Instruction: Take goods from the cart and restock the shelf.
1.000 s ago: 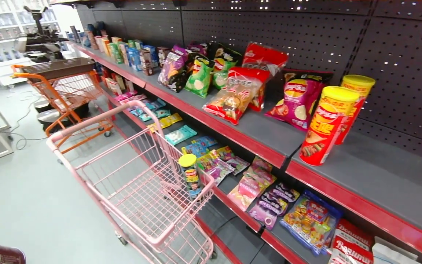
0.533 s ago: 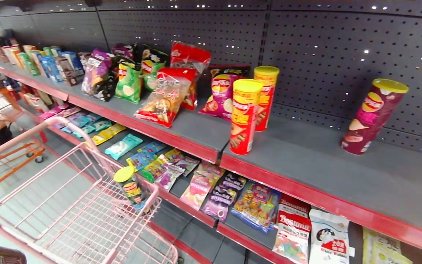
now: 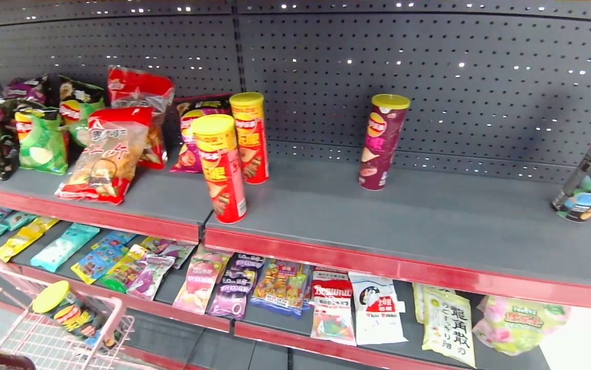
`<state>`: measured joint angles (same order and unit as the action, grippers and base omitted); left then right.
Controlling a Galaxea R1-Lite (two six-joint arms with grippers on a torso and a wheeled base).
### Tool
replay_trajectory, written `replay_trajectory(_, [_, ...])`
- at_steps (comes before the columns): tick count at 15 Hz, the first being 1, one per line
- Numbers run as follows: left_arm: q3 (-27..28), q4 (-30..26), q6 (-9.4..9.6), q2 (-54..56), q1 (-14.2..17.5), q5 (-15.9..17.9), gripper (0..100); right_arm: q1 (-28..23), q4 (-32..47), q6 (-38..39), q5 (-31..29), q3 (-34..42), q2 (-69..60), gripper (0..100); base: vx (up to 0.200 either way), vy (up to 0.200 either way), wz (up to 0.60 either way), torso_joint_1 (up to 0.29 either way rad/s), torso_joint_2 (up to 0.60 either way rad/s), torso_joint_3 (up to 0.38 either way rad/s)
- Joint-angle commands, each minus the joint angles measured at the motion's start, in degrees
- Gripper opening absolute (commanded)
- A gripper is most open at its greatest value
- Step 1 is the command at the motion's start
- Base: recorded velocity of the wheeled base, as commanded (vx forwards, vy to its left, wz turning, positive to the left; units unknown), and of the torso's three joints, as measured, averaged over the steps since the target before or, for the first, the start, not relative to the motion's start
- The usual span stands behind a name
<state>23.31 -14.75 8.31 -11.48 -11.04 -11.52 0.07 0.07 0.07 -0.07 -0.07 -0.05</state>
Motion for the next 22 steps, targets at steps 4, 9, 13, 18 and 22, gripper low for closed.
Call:
replay_trajectory(4, [0.5, 0.3, 6.19, -0.7, 0.0, 0.0, 0, 0.0, 0.0, 0.0, 0.0, 0.1, 0.0, 100, 0.0, 0.0, 0.0, 0.0, 0.0, 0.0])
replay_trajectory(9, [0.5, 0.2, 6.8, -0.2, -0.1, 0.1, 0, 0.0, -0.1, -0.1, 0.1, 0.1, 0.0, 100, 0.12, 0.0, 0.0, -0.002, 0.0, 0.0])
replay_trajectory(13, [0.4, 0.2, 8.03, 0.6, -0.3, 0.5, 0, 0.0, -0.1, 0.1, 0.2, 0.1, 0.0, 100, 0.1, 0.0, 0.0, -0.003, 0.0, -0.001])
replay_trajectory(18, [0.9, 0.0, 6.1, 3.9, -2.6, 7.6, 0, 0.0, -0.1, -1.5, 1.8, -0.2, 0.0, 100, 0.0, 0.0, 0.0, 0.0, 0.0, 0.0])
replay_trajectory(22, [1.1, 0.0, 0.04, 2.8, -2.4, 11.4, 0, 2.0, 0.3, 3.9, 9.4, -27.8, 29.5, 100, 0.0, 0.0, 0.0, 0.0, 0.0, 0.0])
